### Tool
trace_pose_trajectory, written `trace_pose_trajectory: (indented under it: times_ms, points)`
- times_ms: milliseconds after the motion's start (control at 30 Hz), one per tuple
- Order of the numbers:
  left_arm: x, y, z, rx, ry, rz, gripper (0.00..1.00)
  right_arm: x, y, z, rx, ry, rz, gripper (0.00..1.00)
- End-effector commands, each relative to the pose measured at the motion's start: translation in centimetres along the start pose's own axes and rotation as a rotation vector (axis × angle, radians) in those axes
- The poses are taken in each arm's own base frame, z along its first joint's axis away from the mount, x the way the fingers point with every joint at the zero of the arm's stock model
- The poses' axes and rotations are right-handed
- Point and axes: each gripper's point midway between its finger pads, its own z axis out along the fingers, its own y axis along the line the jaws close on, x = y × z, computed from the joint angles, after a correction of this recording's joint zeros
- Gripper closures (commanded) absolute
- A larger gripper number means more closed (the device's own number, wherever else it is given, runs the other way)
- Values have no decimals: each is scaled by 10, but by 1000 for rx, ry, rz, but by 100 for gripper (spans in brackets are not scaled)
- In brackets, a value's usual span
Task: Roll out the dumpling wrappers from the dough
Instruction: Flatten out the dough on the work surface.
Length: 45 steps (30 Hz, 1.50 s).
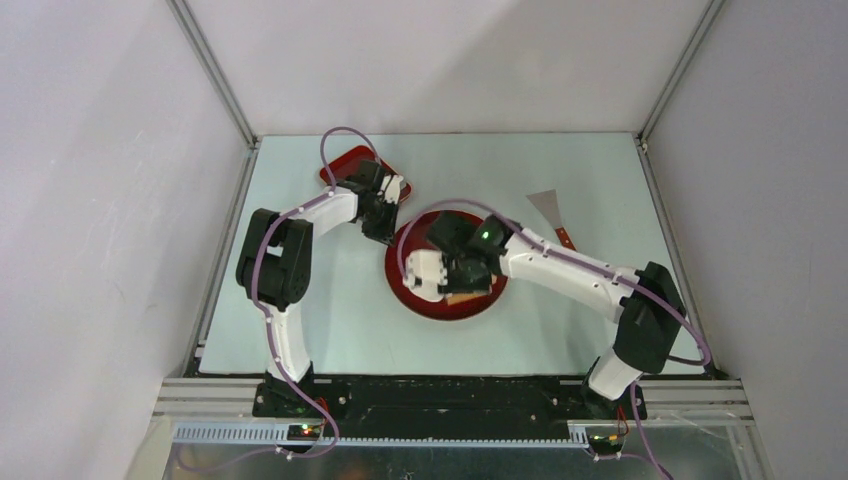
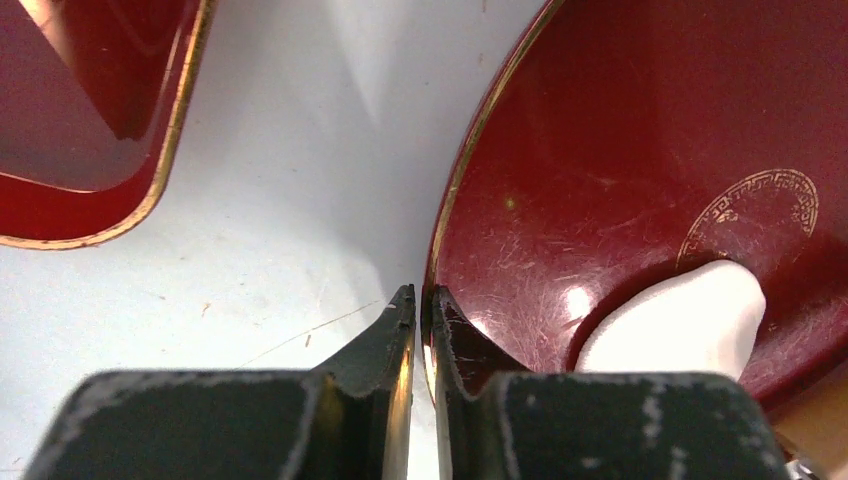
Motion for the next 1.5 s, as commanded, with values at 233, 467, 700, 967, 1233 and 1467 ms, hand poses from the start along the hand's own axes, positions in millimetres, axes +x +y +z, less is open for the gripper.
trace_pose_trajectory:
  times_ms: [233,467,700,967,1233,1467]
  points:
    - [-13,20,-1,-92,-32,4,85,-60,-75,-33,255,-149,272,100]
    - [-13,20,-2,-89,-32,3,85,-84,-59,14,243,-64,228,100]
    - [-13,19,-2,-85,-32,5,85,-71,-42,59,215,74,174,100]
    - [-13,19,-3,-81,-34,3,85,-50,-23,93,154,157,151,100]
    - [-13,19,-3,-77,-33,0,85,-27,-28,108,148,216,174,100]
    - [-13,20,-3,-79,-33,-1,85,-24,-34,100,139,190,191,100]
